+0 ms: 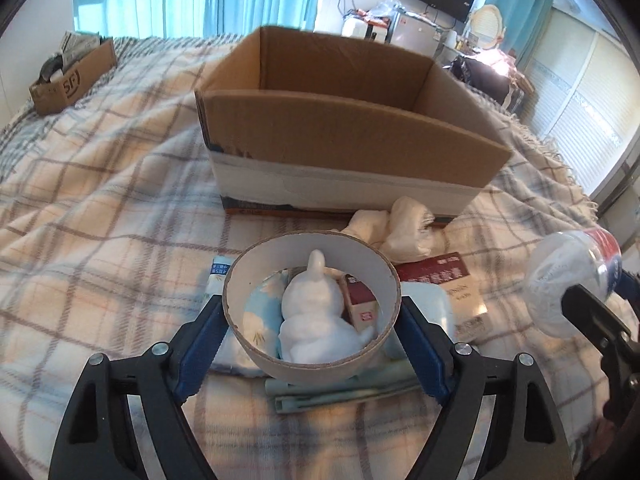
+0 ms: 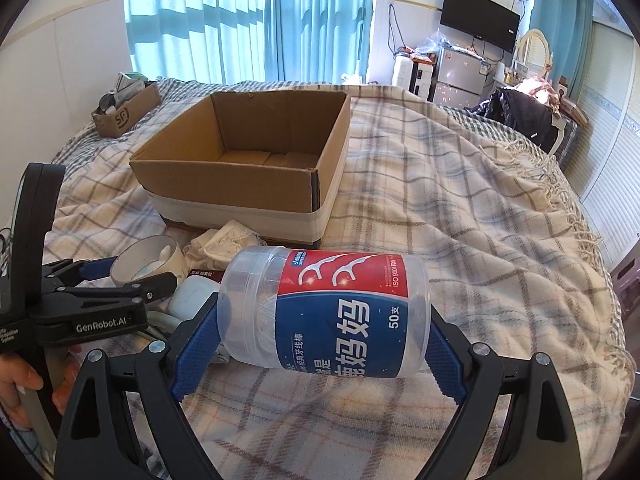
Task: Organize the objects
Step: 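Grasp the white tape roll with the left gripper while the right carries the jar into the box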
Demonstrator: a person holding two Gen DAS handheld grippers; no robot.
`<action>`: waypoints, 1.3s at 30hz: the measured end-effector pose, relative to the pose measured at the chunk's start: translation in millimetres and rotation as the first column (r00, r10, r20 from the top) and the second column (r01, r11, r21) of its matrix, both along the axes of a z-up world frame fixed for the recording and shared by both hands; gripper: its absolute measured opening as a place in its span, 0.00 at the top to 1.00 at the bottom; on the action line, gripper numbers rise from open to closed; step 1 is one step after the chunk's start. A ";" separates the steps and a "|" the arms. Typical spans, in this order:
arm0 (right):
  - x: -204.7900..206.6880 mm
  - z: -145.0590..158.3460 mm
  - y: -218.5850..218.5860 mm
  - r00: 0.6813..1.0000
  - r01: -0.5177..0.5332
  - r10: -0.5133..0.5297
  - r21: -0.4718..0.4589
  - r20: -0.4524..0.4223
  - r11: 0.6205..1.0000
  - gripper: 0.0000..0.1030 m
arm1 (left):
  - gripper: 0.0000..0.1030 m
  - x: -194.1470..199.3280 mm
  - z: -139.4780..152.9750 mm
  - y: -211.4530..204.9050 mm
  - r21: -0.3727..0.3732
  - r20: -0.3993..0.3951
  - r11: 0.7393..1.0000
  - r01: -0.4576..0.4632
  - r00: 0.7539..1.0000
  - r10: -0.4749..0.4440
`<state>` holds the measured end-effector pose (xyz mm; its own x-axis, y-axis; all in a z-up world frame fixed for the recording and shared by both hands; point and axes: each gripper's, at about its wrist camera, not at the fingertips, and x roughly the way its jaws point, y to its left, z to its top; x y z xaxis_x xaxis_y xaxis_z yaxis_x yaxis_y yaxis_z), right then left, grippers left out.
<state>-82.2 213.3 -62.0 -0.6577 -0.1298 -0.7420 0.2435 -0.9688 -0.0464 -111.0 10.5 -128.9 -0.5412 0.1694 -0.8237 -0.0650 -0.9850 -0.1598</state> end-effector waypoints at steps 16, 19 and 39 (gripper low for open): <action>22.5 115.7 -19.8 0.971 -0.107 0.097 -0.032 -0.218 0.994 0.12 | 0.17 24.9 137.7 -22.8 0.019 -0.267 1.000 -0.023 0.963 0.027; 7.2 139.1 -27.2 0.958 -0.125 0.109 -0.044 -0.264 0.991 0.12 | 0.17 4.3 156.6 -26.6 0.007 -0.298 0.999 -0.032 0.954 0.033; -210.8 59.2 -54.7 0.994 -0.087 0.074 -0.177 -0.077 0.980 0.13 | 0.17 -158.3 82.0 11.2 -0.158 -0.259 0.985 0.071 0.959 -0.110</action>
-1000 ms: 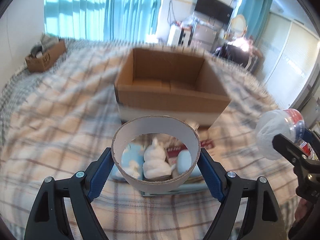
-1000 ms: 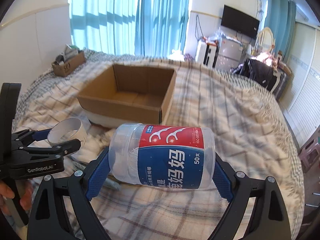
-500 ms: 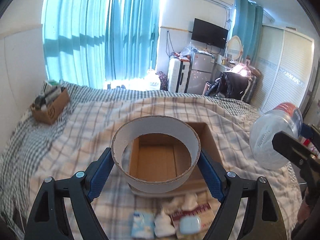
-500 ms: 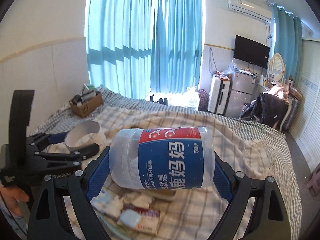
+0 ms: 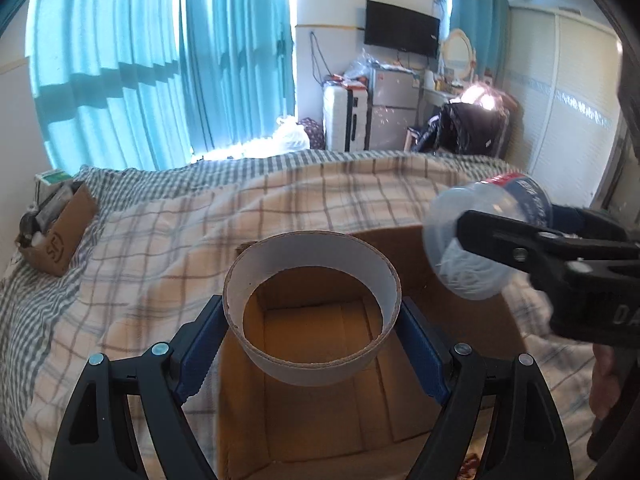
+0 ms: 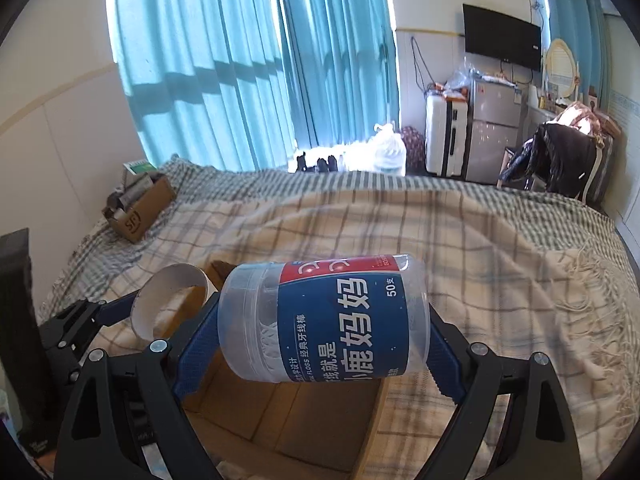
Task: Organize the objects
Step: 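Grasp the white tape roll with the left gripper while the right carries the jar into the box, then grasp the white figurine with the left gripper and lift it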
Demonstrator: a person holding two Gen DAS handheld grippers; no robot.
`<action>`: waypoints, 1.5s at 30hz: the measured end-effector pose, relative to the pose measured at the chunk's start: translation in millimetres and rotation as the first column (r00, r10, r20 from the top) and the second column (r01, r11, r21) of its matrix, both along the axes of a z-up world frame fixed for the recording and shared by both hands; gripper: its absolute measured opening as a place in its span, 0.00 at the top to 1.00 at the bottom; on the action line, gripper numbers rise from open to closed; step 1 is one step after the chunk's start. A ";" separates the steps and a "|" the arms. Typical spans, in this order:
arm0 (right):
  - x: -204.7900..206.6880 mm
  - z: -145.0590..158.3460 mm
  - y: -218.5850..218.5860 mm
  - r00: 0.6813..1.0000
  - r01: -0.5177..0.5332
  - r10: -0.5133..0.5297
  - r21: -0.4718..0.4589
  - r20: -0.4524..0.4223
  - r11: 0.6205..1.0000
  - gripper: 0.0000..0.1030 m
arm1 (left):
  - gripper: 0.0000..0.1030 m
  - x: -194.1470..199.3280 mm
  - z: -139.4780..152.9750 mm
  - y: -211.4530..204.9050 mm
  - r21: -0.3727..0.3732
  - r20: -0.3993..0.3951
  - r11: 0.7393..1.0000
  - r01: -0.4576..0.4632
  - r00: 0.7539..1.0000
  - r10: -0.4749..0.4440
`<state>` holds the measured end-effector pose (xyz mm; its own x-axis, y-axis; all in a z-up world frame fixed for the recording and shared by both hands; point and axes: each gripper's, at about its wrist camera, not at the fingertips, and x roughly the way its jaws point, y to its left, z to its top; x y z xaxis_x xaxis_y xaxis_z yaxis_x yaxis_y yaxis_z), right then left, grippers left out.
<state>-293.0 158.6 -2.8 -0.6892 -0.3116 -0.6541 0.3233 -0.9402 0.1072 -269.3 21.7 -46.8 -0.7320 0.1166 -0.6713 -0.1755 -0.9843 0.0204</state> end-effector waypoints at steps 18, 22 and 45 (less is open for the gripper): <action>26.5 46.8 35.7 0.996 0.057 -0.064 -0.099 -0.065 0.993 0.02 | 0.00 22.6 14.0 -14.7 0.058 -0.004 0.997 -0.044 0.999 0.044; 63.4 86.1 43.8 0.993 0.052 -0.058 -0.067 -0.102 0.996 0.02 | 0.00 50.3 49.9 -24.3 0.061 -0.035 0.996 -0.066 0.997 0.068; 196.4 -52.6 52.6 0.998 0.058 -0.057 0.100 -0.007 0.993 0.02 | 0.00 180.5 -69.7 -47.8 0.052 0.122 0.986 -0.159 0.981 0.152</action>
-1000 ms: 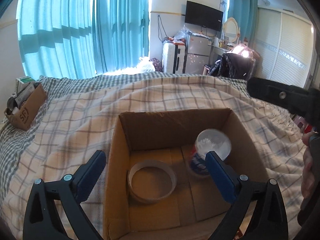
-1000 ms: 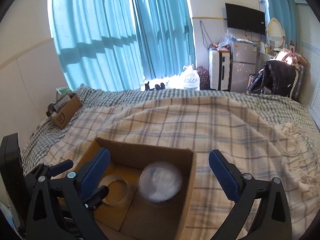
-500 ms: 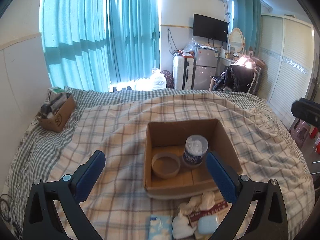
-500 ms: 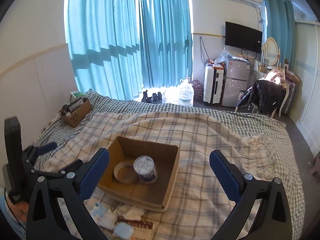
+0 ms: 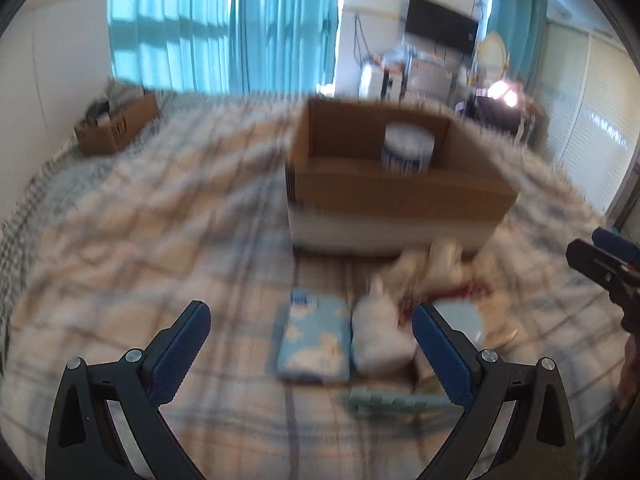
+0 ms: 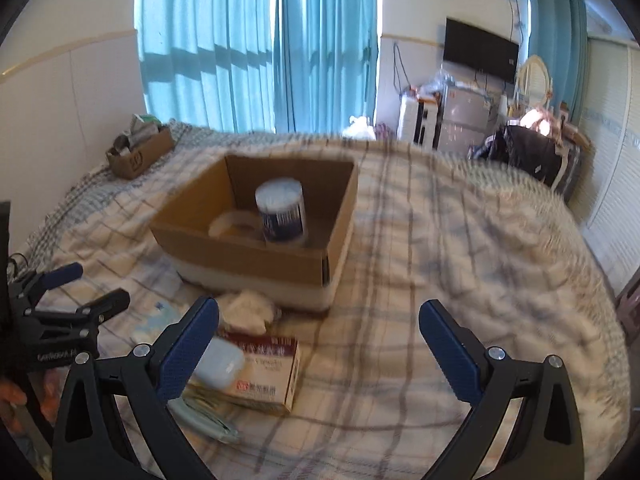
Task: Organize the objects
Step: 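Grasp the white figurine with the left gripper and lift it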
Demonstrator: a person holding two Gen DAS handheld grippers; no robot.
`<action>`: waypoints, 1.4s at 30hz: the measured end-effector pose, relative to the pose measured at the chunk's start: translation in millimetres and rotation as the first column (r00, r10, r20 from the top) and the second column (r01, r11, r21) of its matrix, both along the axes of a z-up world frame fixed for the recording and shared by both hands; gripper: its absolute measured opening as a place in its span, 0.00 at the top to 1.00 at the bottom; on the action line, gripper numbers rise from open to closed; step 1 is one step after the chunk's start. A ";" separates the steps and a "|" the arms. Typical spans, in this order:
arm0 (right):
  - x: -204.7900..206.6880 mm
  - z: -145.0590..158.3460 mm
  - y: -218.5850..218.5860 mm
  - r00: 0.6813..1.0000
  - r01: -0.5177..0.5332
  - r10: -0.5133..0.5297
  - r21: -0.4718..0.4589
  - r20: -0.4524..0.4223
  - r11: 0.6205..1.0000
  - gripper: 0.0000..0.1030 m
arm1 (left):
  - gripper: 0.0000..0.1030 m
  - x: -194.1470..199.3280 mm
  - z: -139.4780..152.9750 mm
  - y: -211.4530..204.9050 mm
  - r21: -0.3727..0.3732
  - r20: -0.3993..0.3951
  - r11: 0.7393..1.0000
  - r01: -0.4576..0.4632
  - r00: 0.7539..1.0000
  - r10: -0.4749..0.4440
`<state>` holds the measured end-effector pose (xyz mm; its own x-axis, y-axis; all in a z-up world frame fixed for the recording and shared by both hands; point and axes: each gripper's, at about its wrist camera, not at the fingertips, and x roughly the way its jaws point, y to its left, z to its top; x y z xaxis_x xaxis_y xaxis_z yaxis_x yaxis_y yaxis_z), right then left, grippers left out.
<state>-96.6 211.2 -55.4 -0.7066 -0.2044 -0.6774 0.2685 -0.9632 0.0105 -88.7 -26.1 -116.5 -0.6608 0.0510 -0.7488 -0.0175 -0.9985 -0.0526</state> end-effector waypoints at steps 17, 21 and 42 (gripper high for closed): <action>-7.2 -27.7 -3.9 0.997 -0.005 0.004 0.018 0.082 1.000 0.02 | 0.11 -19.4 -34.4 43.0 -0.087 0.090 0.988 0.126 0.989 -0.118; -7.2 -29.1 -3.7 0.996 -0.002 0.001 0.019 0.086 1.000 0.02 | 0.23 -23.0 -43.6 50.8 -0.044 0.120 0.984 0.171 0.979 -0.165; -1.9 -38.5 -31.5 0.994 -0.055 0.046 0.089 0.104 0.994 0.02 | 0.48 -2.3 10.0 4.5 0.063 -0.020 0.997 0.054 0.998 -0.053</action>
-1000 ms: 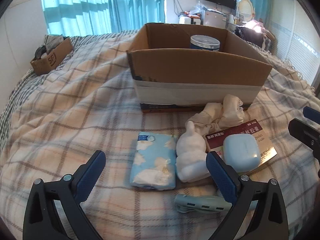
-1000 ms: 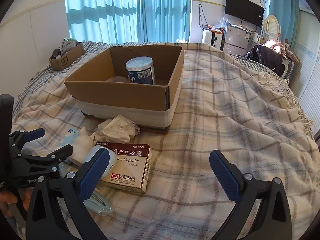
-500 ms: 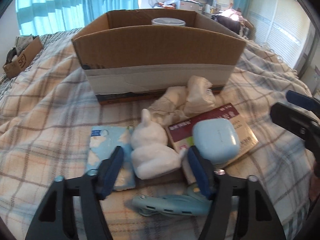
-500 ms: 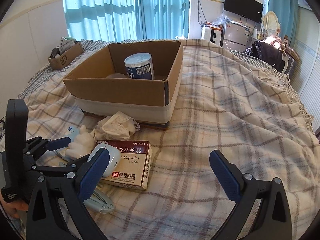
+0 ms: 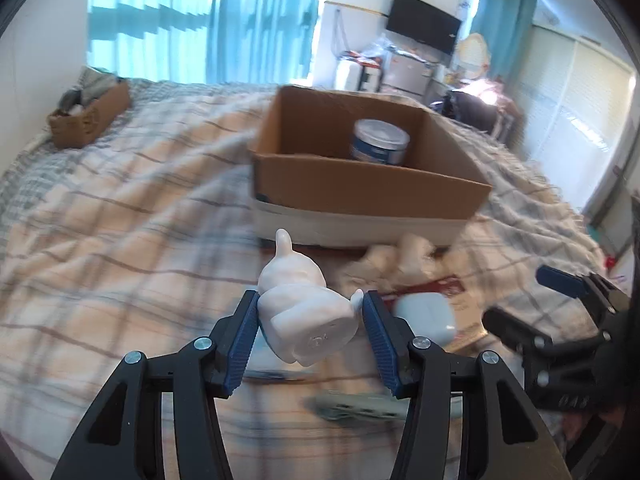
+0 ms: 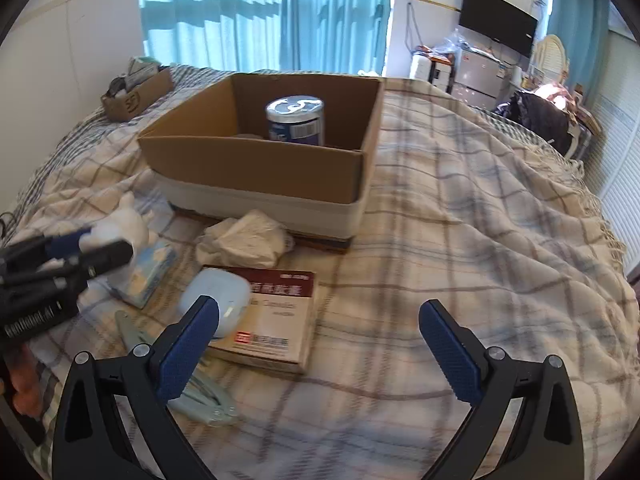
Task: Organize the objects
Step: 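Grasp the white figurine with the left gripper and lift it, then carry the figurine into the box with the left gripper while the right carries the earbud case there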
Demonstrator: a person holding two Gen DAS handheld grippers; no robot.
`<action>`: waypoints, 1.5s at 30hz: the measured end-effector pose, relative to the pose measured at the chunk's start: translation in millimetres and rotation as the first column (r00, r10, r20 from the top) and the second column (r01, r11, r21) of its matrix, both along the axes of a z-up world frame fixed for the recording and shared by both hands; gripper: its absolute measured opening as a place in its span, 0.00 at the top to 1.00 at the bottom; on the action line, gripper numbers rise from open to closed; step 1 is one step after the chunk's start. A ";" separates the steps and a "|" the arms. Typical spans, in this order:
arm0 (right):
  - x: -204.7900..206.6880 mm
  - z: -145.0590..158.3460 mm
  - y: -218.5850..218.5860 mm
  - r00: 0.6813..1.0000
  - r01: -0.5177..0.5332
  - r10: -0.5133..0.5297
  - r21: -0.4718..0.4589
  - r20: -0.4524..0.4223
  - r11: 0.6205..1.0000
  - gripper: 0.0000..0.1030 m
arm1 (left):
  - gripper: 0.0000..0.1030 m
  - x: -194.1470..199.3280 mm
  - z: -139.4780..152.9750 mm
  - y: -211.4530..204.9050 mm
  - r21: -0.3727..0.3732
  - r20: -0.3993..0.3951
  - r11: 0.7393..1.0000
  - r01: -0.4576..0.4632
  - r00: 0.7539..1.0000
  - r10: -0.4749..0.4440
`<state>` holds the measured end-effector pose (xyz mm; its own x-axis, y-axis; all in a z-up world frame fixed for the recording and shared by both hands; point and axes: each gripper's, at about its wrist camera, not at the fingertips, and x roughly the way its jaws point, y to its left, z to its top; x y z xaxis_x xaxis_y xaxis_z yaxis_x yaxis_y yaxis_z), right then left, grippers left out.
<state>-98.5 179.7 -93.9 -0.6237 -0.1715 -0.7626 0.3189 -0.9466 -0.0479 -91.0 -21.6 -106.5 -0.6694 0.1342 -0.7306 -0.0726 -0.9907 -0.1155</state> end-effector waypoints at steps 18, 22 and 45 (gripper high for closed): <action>-19.9 -44.0 -70.2 0.988 -0.090 0.081 0.062 0.128 0.994 0.21 | 0.48 -4.4 -14.3 -15.8 0.008 0.053 0.998 -0.057 0.997 0.057; -16.6 -40.8 -69.8 0.990 -0.092 0.084 0.069 0.115 0.993 0.46 | 0.48 -4.5 -16.7 -14.3 0.001 0.058 0.999 -0.054 0.997 0.054; 30.1 59.0 -21.7 0.993 -0.105 0.104 -0.024 -0.054 0.994 0.46 | 0.48 29.1 33.9 13.3 0.024 0.005 1.000 -0.005 1.000 0.005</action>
